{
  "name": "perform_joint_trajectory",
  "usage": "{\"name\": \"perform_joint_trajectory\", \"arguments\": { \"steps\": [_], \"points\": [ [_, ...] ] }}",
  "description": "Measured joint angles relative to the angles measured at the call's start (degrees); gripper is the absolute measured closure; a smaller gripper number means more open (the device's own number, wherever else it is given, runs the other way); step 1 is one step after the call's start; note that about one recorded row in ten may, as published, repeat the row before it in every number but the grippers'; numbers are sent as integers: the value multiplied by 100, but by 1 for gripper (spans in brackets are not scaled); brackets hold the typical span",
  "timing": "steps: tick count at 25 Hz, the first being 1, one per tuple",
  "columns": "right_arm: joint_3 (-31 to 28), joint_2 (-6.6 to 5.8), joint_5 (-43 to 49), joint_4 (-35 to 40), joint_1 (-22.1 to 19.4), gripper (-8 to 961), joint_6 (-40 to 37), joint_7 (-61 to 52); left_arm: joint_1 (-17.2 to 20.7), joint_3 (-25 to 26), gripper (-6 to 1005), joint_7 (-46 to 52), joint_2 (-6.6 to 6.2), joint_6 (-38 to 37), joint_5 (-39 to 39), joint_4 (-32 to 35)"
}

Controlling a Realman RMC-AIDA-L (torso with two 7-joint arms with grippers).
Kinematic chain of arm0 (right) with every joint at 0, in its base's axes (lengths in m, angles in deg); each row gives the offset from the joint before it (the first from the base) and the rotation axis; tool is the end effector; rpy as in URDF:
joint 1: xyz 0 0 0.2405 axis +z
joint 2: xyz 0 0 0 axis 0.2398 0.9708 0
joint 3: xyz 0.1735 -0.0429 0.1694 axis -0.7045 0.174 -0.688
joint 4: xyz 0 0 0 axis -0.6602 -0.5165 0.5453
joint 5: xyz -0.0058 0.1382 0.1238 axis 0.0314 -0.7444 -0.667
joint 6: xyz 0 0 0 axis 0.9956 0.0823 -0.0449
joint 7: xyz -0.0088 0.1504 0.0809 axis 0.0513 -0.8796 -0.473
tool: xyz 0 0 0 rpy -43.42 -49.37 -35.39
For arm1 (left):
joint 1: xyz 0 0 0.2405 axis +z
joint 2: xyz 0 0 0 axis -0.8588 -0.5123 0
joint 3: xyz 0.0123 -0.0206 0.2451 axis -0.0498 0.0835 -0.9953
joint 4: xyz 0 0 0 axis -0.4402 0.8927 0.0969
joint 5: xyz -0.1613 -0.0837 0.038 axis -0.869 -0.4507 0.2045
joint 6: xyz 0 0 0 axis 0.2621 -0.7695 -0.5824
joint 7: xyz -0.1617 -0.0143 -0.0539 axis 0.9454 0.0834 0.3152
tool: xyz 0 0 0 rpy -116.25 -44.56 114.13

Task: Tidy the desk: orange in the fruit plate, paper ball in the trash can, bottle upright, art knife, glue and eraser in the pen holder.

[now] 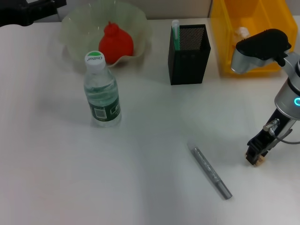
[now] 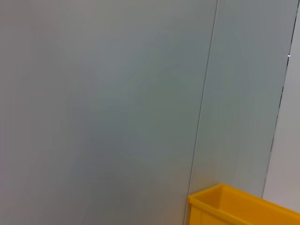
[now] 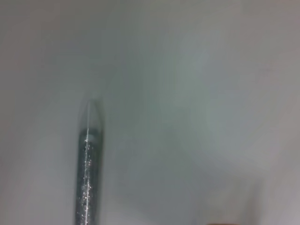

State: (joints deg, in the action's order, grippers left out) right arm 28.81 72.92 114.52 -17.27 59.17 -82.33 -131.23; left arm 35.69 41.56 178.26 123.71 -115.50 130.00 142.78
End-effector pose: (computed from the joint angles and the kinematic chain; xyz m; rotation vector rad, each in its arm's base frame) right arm 0.2293 0.3154 -0.0368 -2.3977 1.3684 -0.9307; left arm -0.2059 0.3609 0.0858 -2.2993 -0.5906 -0.7822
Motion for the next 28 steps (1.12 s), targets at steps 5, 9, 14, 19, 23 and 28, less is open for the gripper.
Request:
{"name": "perform_joint_trajectory", "arguments": {
  "steps": [5, 9, 14, 19, 23, 28],
  "points": [
    [-139, -14, 0, 262, -56, 683, -45, 206, 18, 20, 239, 0, 8, -36, -4, 14],
    [-1325, -37, -451, 1157, -421, 693, -231, 979, 21, 31, 239, 0, 9, -65, -12, 22],
    [-3412, -300, -2389, 1070, -647, 693, -262, 2334, 11, 39, 239, 0, 9, -64, -22, 30],
    [-3756, -529, -3558, -356, -659, 693, 648, 3535, -14, 39, 238, -72, 17, -32, -55, 2],
    [-3657, -316, -3619, -788, -597, 694, 1578, 4354, -35, 38, 238, -169, 15, -24, -102, -54],
    [-3226, -45, -3676, -851, -578, 694, 2367, 4983, -40, 68, 238, -190, -2, -16, -103, -77]
  ]
}}
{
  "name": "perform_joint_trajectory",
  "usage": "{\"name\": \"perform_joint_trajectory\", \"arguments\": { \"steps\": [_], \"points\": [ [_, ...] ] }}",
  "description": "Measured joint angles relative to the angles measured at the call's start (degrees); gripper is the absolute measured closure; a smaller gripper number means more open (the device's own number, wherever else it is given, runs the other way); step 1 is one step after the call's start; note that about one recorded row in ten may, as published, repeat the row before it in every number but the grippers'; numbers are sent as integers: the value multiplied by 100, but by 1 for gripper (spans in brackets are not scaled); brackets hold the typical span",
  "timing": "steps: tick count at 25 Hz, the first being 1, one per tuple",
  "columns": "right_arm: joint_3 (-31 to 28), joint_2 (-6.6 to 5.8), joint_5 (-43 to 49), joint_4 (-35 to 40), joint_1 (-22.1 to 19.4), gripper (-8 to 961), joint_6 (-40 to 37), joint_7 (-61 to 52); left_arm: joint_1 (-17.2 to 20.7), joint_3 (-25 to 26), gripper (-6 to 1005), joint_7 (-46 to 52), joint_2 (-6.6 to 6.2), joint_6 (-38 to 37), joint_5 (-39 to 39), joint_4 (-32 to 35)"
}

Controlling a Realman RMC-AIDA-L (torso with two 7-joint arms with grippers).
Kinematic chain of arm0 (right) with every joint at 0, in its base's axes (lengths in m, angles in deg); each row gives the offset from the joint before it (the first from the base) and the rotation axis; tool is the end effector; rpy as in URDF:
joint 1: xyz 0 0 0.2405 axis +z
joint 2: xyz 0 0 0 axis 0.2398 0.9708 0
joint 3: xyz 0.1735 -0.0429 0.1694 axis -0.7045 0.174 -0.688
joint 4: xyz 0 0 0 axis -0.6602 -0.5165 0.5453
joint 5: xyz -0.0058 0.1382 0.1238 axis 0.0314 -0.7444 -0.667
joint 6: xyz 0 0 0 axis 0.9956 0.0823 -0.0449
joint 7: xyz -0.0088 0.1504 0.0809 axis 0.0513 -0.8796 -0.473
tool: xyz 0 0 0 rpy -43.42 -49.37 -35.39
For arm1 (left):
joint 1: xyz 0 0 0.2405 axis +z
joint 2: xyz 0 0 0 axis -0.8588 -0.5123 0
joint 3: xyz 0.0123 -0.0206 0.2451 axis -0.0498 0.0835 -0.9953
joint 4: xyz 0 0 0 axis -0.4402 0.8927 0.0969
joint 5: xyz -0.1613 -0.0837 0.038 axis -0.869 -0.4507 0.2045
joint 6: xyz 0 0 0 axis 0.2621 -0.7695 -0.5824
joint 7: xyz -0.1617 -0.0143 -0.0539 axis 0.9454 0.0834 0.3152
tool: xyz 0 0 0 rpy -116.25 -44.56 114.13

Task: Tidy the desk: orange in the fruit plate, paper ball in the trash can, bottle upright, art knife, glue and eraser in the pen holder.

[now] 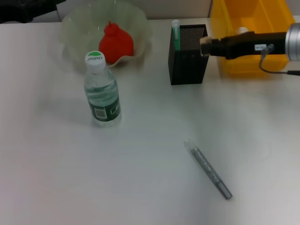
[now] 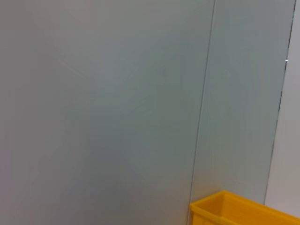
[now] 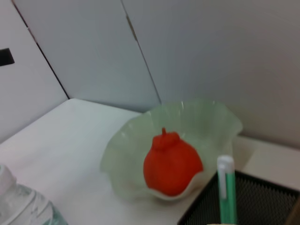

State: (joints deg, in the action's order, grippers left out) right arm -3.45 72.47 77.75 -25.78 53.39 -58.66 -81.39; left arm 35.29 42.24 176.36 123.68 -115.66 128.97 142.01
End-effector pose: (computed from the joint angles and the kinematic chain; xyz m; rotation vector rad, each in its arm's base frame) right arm 0.1976 0.3943 -0.0048 -2.5197 0.9268 0.4787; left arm -0.2042 0.3623 0.0879 -2.2906 -0.5579 -0.7993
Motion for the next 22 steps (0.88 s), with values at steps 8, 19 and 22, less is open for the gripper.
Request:
{"name": "perform_joint_trajectory", "arguments": {
  "steps": [8, 19, 22],
  "points": [
    [34, 28, -639, -139, -12, 693, 248, 639, 27, 100, 238, -12, -1, 6, 0, -157],
    [36, 22, -926, -889, 326, 693, 1054, 1328, 46, 111, 238, -12, 20, 4, 1, -225],
    [35, 12, -907, -1074, 423, 693, 1107, 1343, 46, 110, 238, -12, 20, -3, 2, -225]
  ]
}}
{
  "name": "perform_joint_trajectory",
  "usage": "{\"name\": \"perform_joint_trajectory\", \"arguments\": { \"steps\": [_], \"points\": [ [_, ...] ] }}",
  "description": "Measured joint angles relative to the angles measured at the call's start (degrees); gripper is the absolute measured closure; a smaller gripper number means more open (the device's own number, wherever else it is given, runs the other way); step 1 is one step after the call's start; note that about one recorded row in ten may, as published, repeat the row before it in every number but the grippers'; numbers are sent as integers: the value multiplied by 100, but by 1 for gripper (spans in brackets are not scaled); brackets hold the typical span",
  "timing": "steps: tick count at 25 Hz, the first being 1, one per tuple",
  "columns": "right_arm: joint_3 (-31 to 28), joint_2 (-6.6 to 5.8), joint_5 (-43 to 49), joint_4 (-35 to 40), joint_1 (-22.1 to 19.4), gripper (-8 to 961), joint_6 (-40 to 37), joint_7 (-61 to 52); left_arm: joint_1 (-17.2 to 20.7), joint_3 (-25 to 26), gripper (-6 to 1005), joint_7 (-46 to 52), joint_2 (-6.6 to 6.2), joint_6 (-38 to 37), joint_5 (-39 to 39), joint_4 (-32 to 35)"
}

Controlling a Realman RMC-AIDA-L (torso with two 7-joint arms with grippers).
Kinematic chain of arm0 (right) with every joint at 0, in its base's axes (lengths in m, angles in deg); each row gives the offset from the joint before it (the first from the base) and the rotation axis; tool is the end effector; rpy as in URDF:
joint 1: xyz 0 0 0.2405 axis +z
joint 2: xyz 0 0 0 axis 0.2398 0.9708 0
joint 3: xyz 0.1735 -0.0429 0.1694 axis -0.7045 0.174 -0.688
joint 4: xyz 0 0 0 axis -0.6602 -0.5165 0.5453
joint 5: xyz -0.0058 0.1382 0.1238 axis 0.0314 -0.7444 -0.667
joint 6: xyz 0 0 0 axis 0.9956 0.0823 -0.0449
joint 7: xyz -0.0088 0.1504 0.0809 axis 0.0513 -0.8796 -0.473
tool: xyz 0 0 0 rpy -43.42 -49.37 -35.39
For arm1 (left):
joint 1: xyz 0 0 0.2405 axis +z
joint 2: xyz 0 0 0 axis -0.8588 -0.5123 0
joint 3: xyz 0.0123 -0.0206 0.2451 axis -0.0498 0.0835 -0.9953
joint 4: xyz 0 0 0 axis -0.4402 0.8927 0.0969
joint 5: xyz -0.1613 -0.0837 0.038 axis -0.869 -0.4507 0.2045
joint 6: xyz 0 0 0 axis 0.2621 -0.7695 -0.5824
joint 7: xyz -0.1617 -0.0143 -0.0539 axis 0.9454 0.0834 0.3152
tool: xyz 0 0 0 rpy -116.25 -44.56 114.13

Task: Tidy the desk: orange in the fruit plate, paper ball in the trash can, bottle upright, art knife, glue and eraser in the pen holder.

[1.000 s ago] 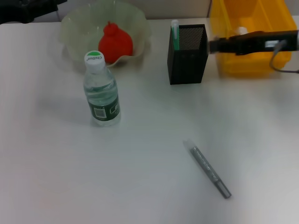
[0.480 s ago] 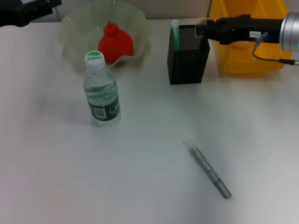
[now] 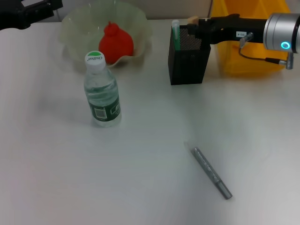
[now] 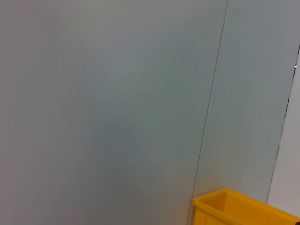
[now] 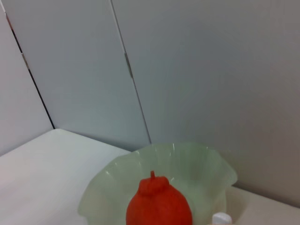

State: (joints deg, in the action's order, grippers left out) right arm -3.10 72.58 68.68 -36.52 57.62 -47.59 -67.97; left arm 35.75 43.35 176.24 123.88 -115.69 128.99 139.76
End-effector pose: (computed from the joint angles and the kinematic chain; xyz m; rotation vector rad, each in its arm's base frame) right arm 0.1847 0.4196 -0.0210 -2.4461 0.7803 0.5659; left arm -0.2145 0.3597 0.0843 -2.2719 -0.6189 -0.8147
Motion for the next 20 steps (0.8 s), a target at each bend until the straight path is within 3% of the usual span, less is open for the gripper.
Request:
{"name": "perform_joint_trajectory", "arguments": {
  "steps": [6, 14, 18, 20],
  "points": [
    [12, -3, 9, -16, 8, 694, 22, -9, -2, 1, 238, 0, -3, -6, 1, 0],
    [273, -2, 83, 194, -14, 487, -113, -382, -40, -1, 238, 0, -9, -23, 1, 0],
    [1079, -20, 882, 1252, -152, 436, -729, -1994, -84, -20, 238, -1, -9, 2, 1, -9],
    [1522, -24, 1846, 2424, -204, 437, -1684, -3532, -141, -10, 238, -11, -10, 7, 3, -49]
  ]
}}
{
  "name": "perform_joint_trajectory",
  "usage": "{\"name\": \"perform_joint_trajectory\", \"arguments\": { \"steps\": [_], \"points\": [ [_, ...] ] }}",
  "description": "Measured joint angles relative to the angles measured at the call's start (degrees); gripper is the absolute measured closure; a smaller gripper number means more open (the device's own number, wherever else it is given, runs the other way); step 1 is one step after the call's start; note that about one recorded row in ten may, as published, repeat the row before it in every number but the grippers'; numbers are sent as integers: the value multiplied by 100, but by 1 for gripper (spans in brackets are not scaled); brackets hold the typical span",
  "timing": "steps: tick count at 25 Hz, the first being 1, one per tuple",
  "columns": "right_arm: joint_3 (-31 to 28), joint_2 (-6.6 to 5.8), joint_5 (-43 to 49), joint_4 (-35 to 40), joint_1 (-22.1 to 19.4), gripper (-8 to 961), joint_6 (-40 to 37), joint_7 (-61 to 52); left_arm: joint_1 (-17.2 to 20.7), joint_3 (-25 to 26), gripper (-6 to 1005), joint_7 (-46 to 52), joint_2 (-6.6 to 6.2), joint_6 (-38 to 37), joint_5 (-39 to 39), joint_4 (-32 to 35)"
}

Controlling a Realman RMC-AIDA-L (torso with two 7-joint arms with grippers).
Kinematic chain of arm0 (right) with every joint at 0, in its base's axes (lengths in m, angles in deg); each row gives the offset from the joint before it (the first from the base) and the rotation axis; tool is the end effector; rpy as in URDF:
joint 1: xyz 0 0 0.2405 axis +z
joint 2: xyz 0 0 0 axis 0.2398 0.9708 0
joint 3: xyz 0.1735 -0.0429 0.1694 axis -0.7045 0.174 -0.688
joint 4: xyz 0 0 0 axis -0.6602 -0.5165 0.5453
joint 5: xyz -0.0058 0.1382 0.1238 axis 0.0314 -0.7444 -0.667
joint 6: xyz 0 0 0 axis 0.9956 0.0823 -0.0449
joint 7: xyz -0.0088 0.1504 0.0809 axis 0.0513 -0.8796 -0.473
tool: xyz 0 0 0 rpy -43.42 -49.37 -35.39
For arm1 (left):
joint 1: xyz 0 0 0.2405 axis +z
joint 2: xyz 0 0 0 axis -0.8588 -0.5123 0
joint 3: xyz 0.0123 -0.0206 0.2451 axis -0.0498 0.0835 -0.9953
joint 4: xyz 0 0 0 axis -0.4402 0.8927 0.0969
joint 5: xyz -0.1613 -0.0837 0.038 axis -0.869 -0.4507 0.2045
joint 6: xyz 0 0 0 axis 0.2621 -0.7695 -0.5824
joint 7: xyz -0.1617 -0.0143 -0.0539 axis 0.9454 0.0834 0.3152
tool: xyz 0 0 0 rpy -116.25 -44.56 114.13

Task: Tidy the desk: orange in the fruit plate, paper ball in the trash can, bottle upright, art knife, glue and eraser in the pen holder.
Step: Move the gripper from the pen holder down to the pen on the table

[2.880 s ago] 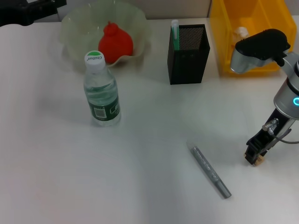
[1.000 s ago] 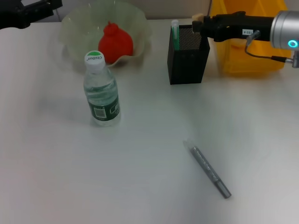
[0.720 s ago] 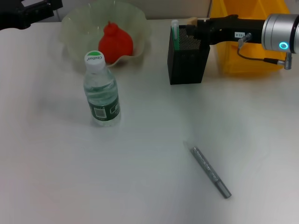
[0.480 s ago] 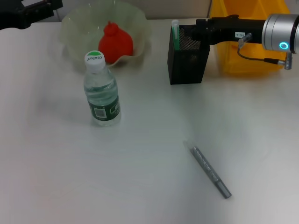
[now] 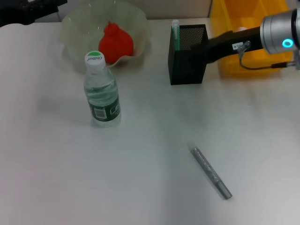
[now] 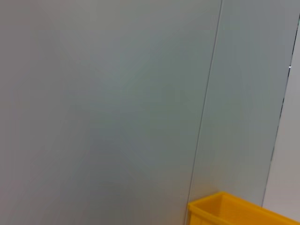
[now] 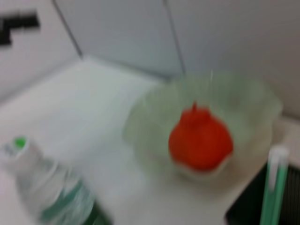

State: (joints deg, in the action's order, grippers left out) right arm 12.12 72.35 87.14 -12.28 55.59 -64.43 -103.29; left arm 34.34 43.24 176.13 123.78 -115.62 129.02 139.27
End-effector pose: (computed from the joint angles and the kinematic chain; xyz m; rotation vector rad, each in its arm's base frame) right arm 0.1590 0.3838 -0.0165 -2.6518 0.9541 0.1443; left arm -0.2070 0.3648 0.0831 -2.2857 -0.5989 -0.8245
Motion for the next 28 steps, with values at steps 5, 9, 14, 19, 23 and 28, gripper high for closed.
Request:
{"name": "perform_joint_trajectory", "arguments": {
  "steps": [5, 9, 14, 19, 23, 28],
  "points": [
    [423, 8, 1064, 951, 78, 439, -1090, -1492, -61, -30, 238, -5, -3, 155, 49, -22],
    [1003, 31, 1623, 890, 215, 441, -1573, -2183, -74, -41, 238, -60, -1, 242, 60, -114],
    [1543, 61, 1677, 277, 449, 443, -1506, -2428, -90, -43, 238, -148, -13, 246, 61, -161],
    [2073, 79, 1489, -251, 680, 445, -1225, -2557, -36, -18, 238, -227, -11, 233, 48, -162],
    [2334, 81, 1202, -512, 852, 457, -1066, -2555, 33, 3, 238, -228, -7, 210, 48, -162],
    [2568, 91, 1115, -939, 1154, 486, -908, -2569, 86, 3, 238, -258, -7, 199, 36, -162]
  ]
}}
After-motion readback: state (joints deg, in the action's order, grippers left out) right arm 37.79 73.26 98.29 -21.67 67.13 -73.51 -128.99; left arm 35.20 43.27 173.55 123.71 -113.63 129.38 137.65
